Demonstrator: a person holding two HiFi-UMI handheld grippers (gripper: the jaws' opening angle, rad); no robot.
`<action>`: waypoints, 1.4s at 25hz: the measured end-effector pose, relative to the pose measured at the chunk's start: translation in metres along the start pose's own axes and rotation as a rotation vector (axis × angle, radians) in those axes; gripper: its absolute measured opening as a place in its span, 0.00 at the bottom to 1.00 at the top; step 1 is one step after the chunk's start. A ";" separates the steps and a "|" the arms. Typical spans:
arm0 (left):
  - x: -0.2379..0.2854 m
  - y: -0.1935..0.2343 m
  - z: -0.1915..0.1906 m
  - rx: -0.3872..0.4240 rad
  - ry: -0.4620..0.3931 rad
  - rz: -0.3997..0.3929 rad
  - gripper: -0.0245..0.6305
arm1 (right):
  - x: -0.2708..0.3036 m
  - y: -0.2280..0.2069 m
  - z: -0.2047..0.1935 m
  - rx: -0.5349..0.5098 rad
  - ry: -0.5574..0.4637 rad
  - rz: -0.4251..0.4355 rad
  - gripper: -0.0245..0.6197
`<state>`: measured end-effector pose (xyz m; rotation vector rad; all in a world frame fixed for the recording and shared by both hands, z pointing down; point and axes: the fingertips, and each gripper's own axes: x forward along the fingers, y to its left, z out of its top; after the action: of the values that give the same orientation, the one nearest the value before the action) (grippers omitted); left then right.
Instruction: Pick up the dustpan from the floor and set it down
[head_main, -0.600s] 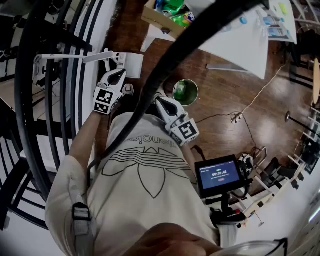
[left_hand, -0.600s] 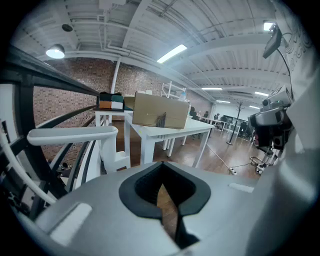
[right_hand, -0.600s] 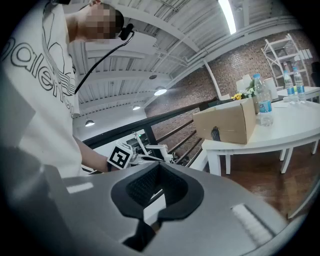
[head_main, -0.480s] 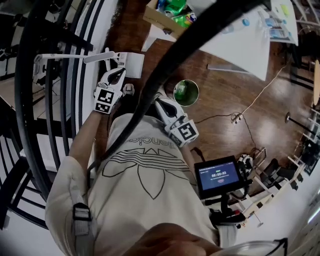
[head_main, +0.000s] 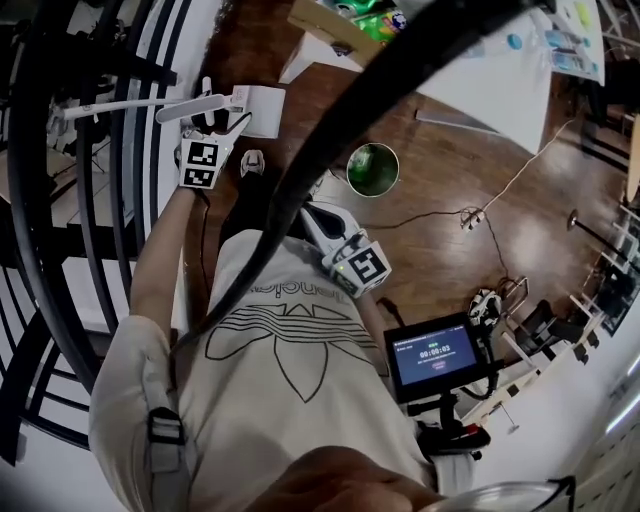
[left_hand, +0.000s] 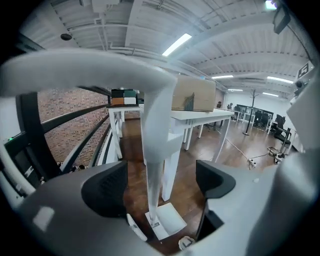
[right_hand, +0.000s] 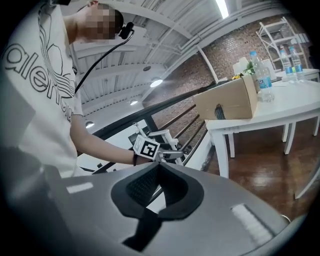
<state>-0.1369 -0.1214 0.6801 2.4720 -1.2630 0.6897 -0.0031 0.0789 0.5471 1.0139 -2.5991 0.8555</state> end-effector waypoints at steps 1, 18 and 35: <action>0.008 0.002 -0.001 0.001 0.007 -0.011 0.72 | 0.001 0.000 -0.004 0.005 0.005 -0.001 0.04; -0.051 -0.020 0.071 -0.044 0.013 0.049 0.18 | -0.031 -0.027 0.028 -0.058 -0.163 -0.068 0.04; -0.107 -0.076 0.163 -0.030 -0.043 0.071 0.18 | -0.054 -0.051 0.084 -0.169 -0.322 0.012 0.04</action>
<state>-0.0826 -0.0775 0.4829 2.4405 -1.3724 0.6337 0.0717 0.0281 0.4803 1.1707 -2.8837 0.4963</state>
